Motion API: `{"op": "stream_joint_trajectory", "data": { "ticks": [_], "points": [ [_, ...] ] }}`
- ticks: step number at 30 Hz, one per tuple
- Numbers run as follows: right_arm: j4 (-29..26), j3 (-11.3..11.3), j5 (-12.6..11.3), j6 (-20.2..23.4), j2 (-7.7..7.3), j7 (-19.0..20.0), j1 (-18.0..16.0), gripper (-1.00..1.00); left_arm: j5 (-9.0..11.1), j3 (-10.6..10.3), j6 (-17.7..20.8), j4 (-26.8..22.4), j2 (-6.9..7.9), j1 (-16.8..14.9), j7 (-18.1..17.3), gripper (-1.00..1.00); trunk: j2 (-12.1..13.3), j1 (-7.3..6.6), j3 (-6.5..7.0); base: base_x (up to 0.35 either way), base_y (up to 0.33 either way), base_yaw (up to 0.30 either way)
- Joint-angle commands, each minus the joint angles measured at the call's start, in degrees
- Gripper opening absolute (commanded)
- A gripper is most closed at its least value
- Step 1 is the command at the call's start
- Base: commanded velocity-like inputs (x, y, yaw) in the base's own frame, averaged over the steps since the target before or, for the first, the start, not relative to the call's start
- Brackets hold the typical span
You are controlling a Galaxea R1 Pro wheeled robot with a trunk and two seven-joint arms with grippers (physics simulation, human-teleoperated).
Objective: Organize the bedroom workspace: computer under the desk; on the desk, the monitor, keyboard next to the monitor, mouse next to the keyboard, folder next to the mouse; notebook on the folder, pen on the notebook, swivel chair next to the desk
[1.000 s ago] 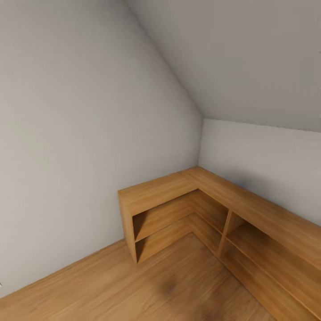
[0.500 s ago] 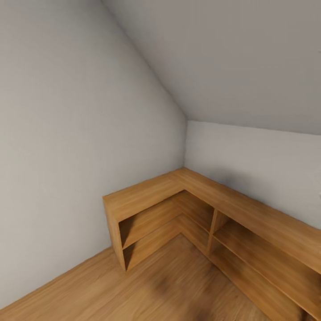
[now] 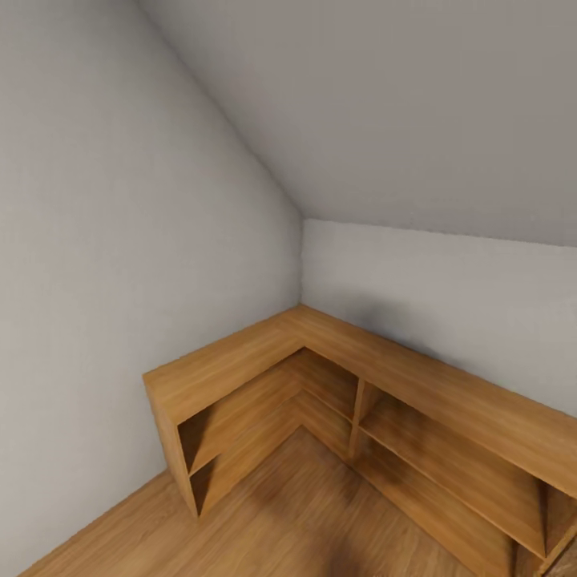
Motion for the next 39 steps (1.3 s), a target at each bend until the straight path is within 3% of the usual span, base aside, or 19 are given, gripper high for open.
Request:
{"op": "stream_joint_trajectory", "data": {
  "ticks": [1, 39],
  "points": [
    [0.0, 0.2, 0.5, 0.5, 0.01, -0.6, 0.0, 1.00, 0.2, -0.5, -0.1, 0.0, -0.02, 0.0, 0.4, 1.00, 0.0, 0.02, -0.02, 0.018, 0.004, -0.297],
    [0.0, 0.0, 0.3, 2.6, 0.28, -0.5, 0.0, 1.00, 0.2, -0.5, -0.1, 0.0, -0.04, 0.0, 0.3, 1.00, 0.0, 0.02, -0.02, 0.001, 0.000, -0.298]
  ]
}}
